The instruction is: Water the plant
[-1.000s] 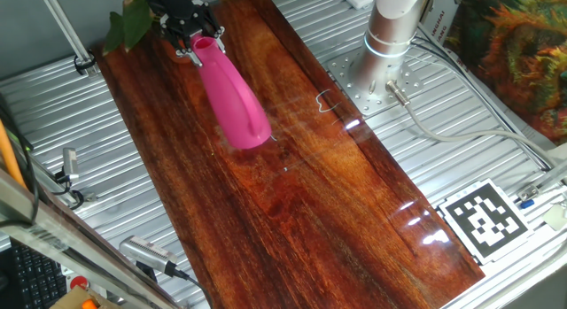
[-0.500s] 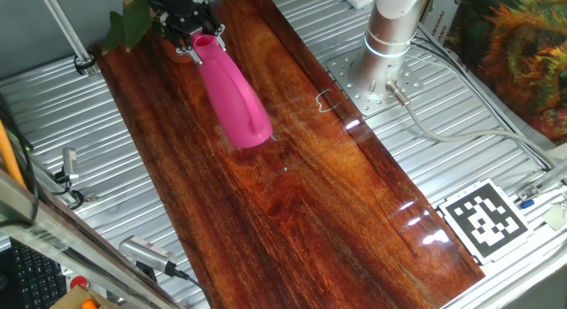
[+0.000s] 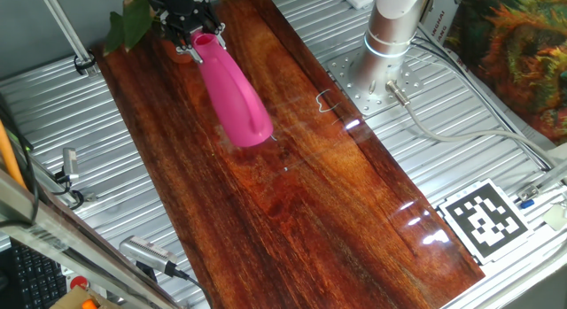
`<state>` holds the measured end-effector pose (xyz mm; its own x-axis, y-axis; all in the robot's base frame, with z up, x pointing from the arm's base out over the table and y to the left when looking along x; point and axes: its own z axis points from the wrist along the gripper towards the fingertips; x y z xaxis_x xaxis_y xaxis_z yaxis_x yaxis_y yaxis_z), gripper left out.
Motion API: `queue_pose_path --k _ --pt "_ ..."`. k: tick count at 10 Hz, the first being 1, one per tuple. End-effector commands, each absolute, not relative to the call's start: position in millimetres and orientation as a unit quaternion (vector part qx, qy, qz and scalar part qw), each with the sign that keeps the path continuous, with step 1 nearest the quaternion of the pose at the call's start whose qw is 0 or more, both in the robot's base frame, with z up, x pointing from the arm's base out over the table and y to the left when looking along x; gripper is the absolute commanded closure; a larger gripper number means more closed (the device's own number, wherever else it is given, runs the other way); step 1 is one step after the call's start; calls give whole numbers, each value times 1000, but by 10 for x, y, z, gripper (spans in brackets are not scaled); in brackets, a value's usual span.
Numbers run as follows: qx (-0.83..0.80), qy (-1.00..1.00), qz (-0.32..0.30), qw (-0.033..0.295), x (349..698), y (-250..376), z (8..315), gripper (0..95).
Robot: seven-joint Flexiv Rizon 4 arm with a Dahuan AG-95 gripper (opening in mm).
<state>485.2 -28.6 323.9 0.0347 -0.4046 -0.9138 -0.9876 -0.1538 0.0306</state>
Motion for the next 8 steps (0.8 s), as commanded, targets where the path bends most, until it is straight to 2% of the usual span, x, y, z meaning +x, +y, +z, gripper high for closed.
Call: queue_pose_path --k 1,8 --pt "-629 547 428 350 4847 -286 3262 950" --pt "-623 539 435 362 4840 -287 3282 950"
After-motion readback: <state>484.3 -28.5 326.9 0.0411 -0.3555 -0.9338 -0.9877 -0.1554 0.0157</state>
